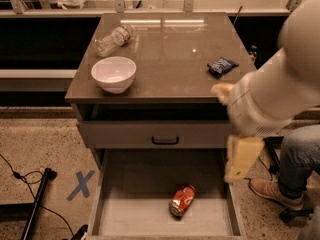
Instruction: Pick coke can from middle drawer and place on counter
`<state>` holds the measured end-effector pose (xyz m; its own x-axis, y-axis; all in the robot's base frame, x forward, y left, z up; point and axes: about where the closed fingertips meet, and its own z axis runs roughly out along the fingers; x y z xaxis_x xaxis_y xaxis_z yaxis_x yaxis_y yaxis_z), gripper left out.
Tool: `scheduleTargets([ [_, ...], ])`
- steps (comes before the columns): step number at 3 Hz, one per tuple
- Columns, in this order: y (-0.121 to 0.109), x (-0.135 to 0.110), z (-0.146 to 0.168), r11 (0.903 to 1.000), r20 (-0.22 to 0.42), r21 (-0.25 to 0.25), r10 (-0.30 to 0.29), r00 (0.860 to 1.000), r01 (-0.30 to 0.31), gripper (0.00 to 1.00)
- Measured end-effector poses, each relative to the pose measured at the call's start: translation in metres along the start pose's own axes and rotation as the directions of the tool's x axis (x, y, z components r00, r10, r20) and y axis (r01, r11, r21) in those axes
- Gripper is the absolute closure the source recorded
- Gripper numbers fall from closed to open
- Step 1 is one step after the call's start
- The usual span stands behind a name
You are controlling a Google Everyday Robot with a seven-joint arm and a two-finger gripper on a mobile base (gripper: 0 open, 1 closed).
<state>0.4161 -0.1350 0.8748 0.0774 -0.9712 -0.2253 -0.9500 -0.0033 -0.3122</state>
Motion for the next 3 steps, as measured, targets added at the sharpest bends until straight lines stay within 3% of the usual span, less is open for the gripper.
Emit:
scheduleTargets([
  [1,0.011,-0.004,0.028,0.9999,0.003,-0.001,-0.014,1.0,0.014,0.0],
  [2,0.01,-0.007,0.065,0.9935,-0.043,-0.055,-0.102,0.994,0.1,0.0],
  [3,0.015,0.021,0.131,0.9548,-0.126,-0.109,-0.289,0.949,0.277,0.0],
])
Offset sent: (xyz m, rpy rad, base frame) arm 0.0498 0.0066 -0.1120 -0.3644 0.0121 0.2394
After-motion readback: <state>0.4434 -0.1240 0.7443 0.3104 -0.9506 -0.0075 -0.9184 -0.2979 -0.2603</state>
